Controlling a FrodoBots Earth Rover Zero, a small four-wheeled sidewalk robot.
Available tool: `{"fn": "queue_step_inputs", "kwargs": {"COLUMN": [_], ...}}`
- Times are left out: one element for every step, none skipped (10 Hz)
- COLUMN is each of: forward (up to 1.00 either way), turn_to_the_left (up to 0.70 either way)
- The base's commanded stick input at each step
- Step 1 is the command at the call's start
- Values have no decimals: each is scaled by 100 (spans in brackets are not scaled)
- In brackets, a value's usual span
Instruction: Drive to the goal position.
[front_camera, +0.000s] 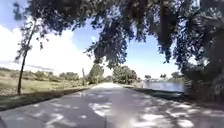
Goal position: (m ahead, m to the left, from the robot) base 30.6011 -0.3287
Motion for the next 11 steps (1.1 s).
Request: {"fn": "queue_step_inputs", "kwargs": {"forward": [85, 85, 85, 85, 85, 85, 85, 85, 85, 85, 85], "turn_to_the_left": [0, 0, 0, 0, 0, 0, 0, 0, 0, 0, 0]}}
